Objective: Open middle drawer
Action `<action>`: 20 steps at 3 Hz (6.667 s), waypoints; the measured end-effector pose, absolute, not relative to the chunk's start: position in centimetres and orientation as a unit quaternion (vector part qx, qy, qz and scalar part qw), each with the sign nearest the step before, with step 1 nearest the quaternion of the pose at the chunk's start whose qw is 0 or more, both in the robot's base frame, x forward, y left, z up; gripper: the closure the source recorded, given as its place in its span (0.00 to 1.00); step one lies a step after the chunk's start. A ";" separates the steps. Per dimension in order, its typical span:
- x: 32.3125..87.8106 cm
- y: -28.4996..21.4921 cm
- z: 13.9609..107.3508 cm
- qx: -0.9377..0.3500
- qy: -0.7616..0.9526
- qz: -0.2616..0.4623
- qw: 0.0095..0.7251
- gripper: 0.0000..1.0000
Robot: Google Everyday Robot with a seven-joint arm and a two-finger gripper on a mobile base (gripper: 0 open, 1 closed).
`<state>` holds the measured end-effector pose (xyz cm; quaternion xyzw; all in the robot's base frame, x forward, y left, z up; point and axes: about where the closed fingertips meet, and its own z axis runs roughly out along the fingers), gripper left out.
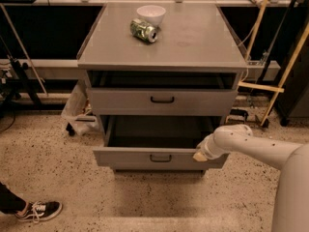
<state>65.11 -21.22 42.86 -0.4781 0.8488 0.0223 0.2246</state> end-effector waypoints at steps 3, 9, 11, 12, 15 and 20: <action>63.3 -21.4 43.0 -0.471 0.852 0.030 0.228 1.00; 59.9 -22.0 42.9 -0.453 0.860 0.037 0.231 1.00; 58.8 -22.0 42.5 -0.445 0.863 0.038 0.235 1.00; 58.8 -21.9 43.0 -0.445 0.863 0.038 0.235 1.00; 57.1 -21.9 42.7 -0.429 0.870 0.042 0.238 1.00; 54.8 -22.0 42.7 -0.411 0.878 0.049 0.242 1.00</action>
Offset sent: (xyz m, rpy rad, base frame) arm -0.4119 -0.0575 -0.2555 0.4658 0.1333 -0.3720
